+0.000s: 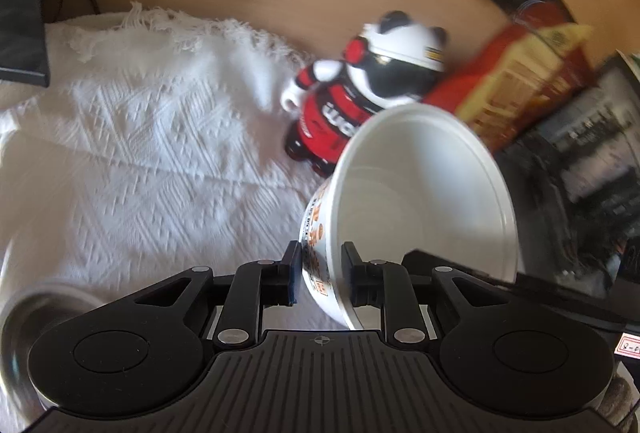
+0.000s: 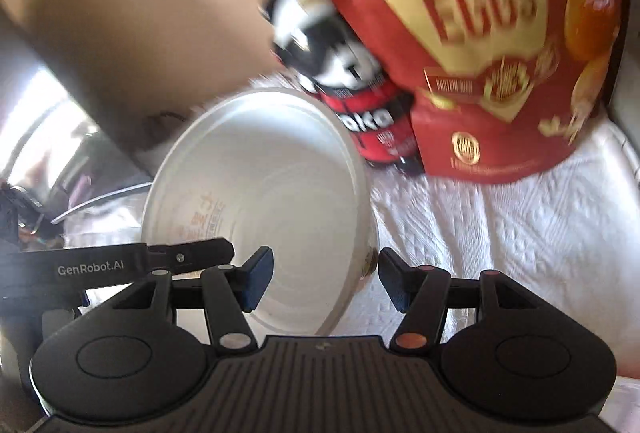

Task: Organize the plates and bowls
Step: 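Grasp the small white bowl rim with the left tool while the right tool grips it too, then lower the small white bowl into the light-blue bowl and open both tools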

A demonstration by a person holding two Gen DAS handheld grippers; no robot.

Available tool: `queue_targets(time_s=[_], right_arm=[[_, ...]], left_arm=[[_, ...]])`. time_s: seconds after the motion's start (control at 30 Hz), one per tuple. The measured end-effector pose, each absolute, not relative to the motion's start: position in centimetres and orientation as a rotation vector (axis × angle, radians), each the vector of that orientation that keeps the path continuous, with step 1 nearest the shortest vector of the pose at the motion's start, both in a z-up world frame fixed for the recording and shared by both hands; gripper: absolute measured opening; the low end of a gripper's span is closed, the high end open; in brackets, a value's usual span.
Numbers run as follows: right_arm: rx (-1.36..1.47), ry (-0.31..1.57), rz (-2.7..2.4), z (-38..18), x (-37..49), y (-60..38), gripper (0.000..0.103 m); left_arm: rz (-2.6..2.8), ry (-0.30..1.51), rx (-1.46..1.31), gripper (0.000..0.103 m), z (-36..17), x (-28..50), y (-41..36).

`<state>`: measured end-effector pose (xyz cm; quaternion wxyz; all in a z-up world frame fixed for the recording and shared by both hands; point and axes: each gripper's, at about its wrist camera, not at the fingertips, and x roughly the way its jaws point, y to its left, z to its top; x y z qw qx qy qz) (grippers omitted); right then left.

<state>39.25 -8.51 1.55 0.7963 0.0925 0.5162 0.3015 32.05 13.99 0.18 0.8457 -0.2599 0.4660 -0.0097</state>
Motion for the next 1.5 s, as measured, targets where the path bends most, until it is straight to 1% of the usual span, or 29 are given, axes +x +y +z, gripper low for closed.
queue_targets(time_s=[0.13, 0.23, 0.47, 0.63, 0.67, 0.8, 0.9, 1.17, 1.27, 1.37, 1.5], right_arm=[[0.167, 1.066, 0.674, 3.9, 36.4, -10.2, 0.06], [0.128, 1.081, 0.687, 4.0, 34.0, -11.3, 0.061], [0.11, 1.236, 0.708, -0.7, 30.3, -13.4, 0.061], [0.113, 1.287, 0.694, -3.3, 28.7, -13.7, 0.061], [0.108, 1.275, 0.691, -3.3, 28.5, -13.6, 0.061], [0.074, 1.221, 0.674, -2.6, 27.7, -13.5, 0.062], [0.03, 1.168, 0.649, -1.8, 27.6, -13.5, 0.062], [0.045, 1.181, 0.641, -1.8, 27.6, -13.5, 0.062], [0.032, 1.156, 0.626, -1.4, 27.4, -13.4, 0.062], [0.017, 1.099, 0.593, -0.2, 27.2, -13.6, 0.066], [0.082, 1.019, 0.555, 2.0, 27.1, -13.8, 0.069]], left_arm=[[-0.049, 1.031, -0.553, 0.023, 0.5, 28.8, 12.7], [-0.067, 1.069, -0.537, 0.023, -1.0, 27.0, 11.8], [-0.073, 1.179, -0.538, 0.025, -6.2, 23.8, 10.6], [-0.035, 1.181, -0.525, 0.024, -6.7, 22.8, 10.6], [-0.027, 1.171, -0.516, 0.021, -6.5, 22.7, 10.6], [-0.001, 1.163, -0.494, 0.022, -6.2, 22.6, 11.0], [-0.005, 1.163, -0.498, 0.019, -6.1, 22.5, 11.0], [-0.044, 1.144, -0.545, 0.019, -5.7, 22.3, 11.7], [-0.065, 1.114, -0.59, 0.019, -5.2, 22.0, 12.6], [-0.073, 1.073, -0.616, 0.019, -4.4, 21.5, 14.1], [-0.046, 0.993, -0.615, 0.019, -3.1, 20.1, 17.2]])
